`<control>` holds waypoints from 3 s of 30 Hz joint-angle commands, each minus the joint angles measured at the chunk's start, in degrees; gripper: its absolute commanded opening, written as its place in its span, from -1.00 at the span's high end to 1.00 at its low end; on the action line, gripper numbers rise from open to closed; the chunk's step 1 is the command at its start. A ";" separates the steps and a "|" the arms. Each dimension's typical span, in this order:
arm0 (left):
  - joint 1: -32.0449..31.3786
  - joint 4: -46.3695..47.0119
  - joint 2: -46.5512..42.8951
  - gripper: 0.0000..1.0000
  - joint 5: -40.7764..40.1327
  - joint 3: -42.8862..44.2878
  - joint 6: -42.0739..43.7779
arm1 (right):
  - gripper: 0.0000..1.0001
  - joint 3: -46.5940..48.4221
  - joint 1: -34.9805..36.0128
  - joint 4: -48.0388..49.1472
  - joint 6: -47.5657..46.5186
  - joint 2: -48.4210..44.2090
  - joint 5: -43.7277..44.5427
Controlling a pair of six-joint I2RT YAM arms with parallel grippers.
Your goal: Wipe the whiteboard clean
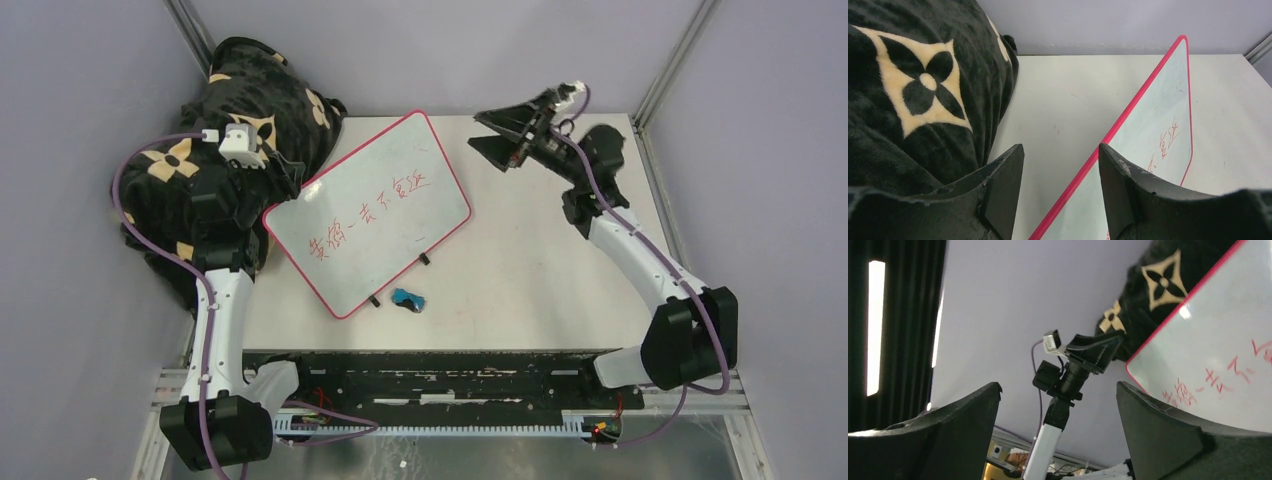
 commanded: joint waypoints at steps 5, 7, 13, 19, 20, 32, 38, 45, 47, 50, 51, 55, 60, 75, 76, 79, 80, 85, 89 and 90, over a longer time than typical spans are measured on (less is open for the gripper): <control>-0.65 -0.03 0.00 -0.25 1.16 3.10 2.73 | -1.00 48.14 22.08 -108.64 -71.04 11.14 25.52; -0.70 -0.65 -0.07 -0.25 0.76 3.28 3.64 | -0.99 50.73 27.29 -115.13 -76.23 14.36 35.74; -0.77 -5.55 0.78 -0.47 0.85 5.71 7.56 | -0.94 44.11 38.85 -120.61 -82.13 16.27 49.23; -0.79 -8.71 1.67 -0.56 4.17 6.48 10.15 | -0.69 32.34 46.82 -112.01 -82.48 11.82 49.92; -0.74 -8.81 1.67 -0.58 4.80 6.53 10.42 | -0.67 30.46 47.19 -110.53 -82.42 11.34 49.47; -0.74 -7.18 2.42 -0.63 7.42 6.81 9.89 | -0.46 24.71 48.85 -92.94 -87.37 18.14 39.63; -0.65 -6.85 1.46 -0.62 6.47 7.26 10.19 | -0.25 30.64 48.80 -92.07 -91.73 26.23 37.11; -0.65 -6.26 -0.35 -0.59 4.22 7.33 11.02 | -0.26 32.05 47.01 -89.46 -91.65 31.62 34.04; -0.62 -6.49 -0.54 -0.58 4.21 7.57 11.25 | -0.26 32.19 46.33 -88.94 -91.54 32.44 32.91; -0.63 -7.00 -0.36 -0.59 4.21 7.69 11.58 | -0.25 32.31 45.92 -88.23 -91.73 33.49 32.02; -0.64 -7.04 -0.27 -0.59 4.21 7.61 11.71 | -0.25 32.33 45.92 -88.10 -91.90 33.79 31.77; -0.63 -7.02 -0.02 -0.58 4.58 7.58 11.86 | -0.25 32.87 45.77 -87.09 -92.38 35.12 31.34; -0.66 -5.96 -0.24 -0.58 4.57 7.34 10.80 | -0.19 34.66 45.64 -87.37 -92.60 37.13 30.06; -0.61 -6.81 -0.89 -0.58 3.44 7.49 10.98 | -0.18 31.98 43.25 -84.66 -93.67 38.51 29.11; -0.61 -6.82 -0.82 -0.58 3.46 7.51 10.95 | -0.18 32.05 43.18 -84.65 -93.65 38.81 28.98; -0.56 -6.81 -0.79 -0.58 3.48 7.60 10.86 | -0.18 31.86 43.01 -84.46 -93.72 39.37 28.51; -0.61 -6.87 -0.72 -0.58 3.55 7.60 10.86 | -0.18 31.81 42.98 -84.40 -93.65 39.47 28.34; -0.63 -7.07 -0.46 -0.58 3.11 7.44 11.04 | -0.18 30.87 42.97 -83.80 -92.91 39.58 27.74; -0.60 -7.16 -0.20 -0.58 3.09 7.34 10.87 | -0.17 30.03 43.01 -83.38 -92.36 39.55 27.34; -0.60 -7.18 -0.12 -0.58 3.07 7.30 10.86 | -0.16 29.78 43.02 -83.27 -92.20 39.60 27.31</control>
